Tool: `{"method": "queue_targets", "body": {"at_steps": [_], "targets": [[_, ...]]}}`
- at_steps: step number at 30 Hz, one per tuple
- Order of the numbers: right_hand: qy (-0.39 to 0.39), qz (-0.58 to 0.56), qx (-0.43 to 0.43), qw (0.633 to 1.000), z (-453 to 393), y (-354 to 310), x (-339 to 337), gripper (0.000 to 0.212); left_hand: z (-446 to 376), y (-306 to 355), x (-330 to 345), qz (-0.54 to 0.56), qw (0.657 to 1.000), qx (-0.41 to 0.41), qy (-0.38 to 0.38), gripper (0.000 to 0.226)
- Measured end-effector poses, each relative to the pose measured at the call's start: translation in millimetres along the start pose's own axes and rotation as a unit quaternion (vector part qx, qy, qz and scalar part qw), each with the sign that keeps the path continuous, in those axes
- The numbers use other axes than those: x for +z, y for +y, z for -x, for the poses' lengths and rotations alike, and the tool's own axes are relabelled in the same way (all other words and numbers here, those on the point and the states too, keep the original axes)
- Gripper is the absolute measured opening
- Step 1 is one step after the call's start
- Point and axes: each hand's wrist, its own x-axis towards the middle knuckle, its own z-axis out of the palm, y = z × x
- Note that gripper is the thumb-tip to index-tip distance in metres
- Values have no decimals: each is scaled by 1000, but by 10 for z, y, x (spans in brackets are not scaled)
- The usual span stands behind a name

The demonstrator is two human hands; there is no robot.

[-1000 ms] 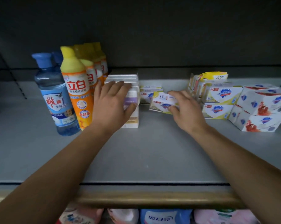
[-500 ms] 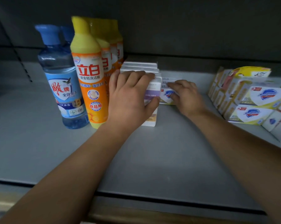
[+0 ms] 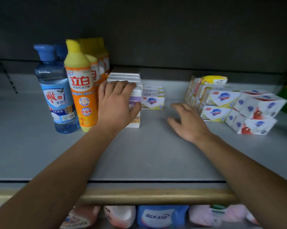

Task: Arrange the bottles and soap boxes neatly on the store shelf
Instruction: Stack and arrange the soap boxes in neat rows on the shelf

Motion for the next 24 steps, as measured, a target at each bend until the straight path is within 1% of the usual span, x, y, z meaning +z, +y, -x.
{"method": "queue_targets", "body": {"at_steps": [4, 7, 12, 15, 18, 24], "targets": [[-32, 24, 63, 997, 477, 382, -277, 57, -74, 94, -134, -8, 999, -18, -46, 55], [-37, 48, 108, 992, 725, 667, -491, 56, -130, 268, -256, 13, 999, -8, -41, 55], [-51, 66, 181, 980, 1009, 1057, -683, 57, -157, 816, -272, 135, 990, 24, -40, 50], [-60, 93, 193, 975, 1108, 1149, -622, 54, -215, 1149, -142, 192, 979, 21, -65, 48], [-52, 96, 189, 976, 1112, 1178, -566, 59, -303, 1445, 57, 237, 967, 26, -85, 46], [-38, 91, 185, 978, 1098, 1221, -537, 63, -567, 1906, 538, 237, 963, 33, -124, 47]]}}
